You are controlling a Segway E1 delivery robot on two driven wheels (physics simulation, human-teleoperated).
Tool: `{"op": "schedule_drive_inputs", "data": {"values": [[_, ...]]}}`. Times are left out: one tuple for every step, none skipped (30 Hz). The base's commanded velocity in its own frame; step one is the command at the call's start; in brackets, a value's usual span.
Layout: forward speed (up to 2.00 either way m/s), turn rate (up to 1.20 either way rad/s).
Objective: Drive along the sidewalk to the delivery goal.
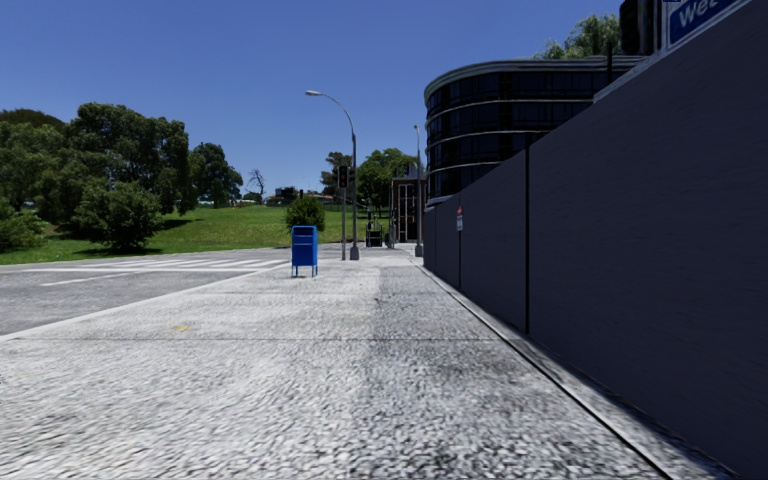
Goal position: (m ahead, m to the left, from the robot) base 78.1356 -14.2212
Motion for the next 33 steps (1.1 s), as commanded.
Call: {"op": "schedule_drive_inputs", "data": {"values": [[2.0, 0.0], [2.0, 0.0], [2.0, 0.0], [2.0, 0.0], [2.0, 0.0], [2.0, 0.0], [2.0, 0.0], [2.0, 0.0], [2.0, 0.0], [2.0, 0.0], [2.0, 0.0], [2.0, 0.0], [2.0, 0.0], [2.0, 0.0], [2.0, 0.0], [2.0, 0.0], [2.0, 0.0], [2.0, 0.0], [2.0, 0.0], [2.0, 0.0], [2.0, 0.0], [2.0, 0.0], [2.0, 0.0], [2.0, 0.0], [2.0, 0.0], [2.0, 0.0], [2.0, 0.0], [2.0, 0.0], [2.0, 0.0], [2.0, 0.0], [2.0, 0.0], [2.0, 0.0], [2.0, 0.0]]}}
